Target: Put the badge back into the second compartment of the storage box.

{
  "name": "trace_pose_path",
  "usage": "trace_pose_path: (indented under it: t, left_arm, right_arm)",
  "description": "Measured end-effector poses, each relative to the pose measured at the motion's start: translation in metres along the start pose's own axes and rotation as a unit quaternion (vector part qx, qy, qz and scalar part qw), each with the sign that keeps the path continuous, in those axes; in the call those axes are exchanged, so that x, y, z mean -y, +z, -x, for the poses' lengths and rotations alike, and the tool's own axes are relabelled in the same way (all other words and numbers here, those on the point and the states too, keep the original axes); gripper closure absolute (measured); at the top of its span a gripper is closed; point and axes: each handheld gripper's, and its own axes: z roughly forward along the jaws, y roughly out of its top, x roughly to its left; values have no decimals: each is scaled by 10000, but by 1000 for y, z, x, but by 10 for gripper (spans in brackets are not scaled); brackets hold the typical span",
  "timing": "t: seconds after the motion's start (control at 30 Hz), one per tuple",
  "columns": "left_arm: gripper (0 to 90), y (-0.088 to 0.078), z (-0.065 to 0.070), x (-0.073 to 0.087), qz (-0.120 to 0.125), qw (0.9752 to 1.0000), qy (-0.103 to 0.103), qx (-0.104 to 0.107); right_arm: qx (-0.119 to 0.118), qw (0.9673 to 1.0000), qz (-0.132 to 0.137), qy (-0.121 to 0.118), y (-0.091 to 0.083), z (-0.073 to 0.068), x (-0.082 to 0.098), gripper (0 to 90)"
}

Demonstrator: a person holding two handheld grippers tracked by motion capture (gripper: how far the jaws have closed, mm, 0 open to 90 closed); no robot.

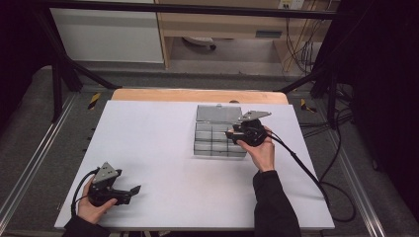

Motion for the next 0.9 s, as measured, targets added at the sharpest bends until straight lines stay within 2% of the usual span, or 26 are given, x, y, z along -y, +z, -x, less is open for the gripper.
trace_pose_path:
  t: [0.33,0.57,0.9]
  left_arm:
    - [42,0,0,0,4,10000,6,-4]
    - [42,0,0,0,2,10000,12,3]
    - [43,0,0,0,6,10000,13,5]
  right_arm:
    - [32,9999,-38,104,17,6,-2,563]
    - [45,9997,-166,149,31,6,-1,563]
    - [26,9995,-196,235,50,6,0,563]
